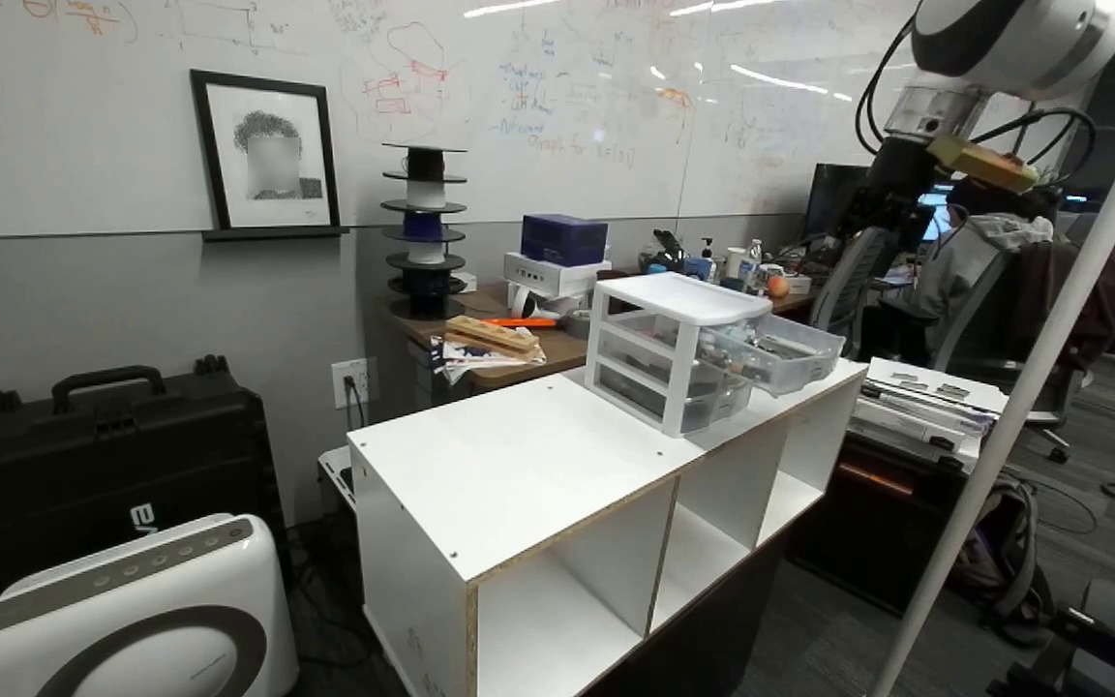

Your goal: Put the object to the right inside the drawer

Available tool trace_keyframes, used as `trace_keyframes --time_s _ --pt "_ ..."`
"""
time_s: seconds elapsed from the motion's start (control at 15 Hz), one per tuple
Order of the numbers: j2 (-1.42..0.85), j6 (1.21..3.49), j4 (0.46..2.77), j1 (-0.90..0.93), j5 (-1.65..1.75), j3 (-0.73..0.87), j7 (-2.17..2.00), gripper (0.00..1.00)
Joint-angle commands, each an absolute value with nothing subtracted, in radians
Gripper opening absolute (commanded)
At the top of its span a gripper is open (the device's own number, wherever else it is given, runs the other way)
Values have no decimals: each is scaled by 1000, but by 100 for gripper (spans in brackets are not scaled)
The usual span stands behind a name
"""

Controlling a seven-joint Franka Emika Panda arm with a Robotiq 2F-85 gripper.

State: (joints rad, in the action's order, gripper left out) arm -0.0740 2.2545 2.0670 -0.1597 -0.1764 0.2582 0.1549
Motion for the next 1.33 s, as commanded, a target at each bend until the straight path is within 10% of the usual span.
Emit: trace_keyframes --time_s 0.0,1.27 --pt "-248 2301 1907 -207 -187 239 151 100" --pt "-763 2555 1537 -293 -198 119 10 100"
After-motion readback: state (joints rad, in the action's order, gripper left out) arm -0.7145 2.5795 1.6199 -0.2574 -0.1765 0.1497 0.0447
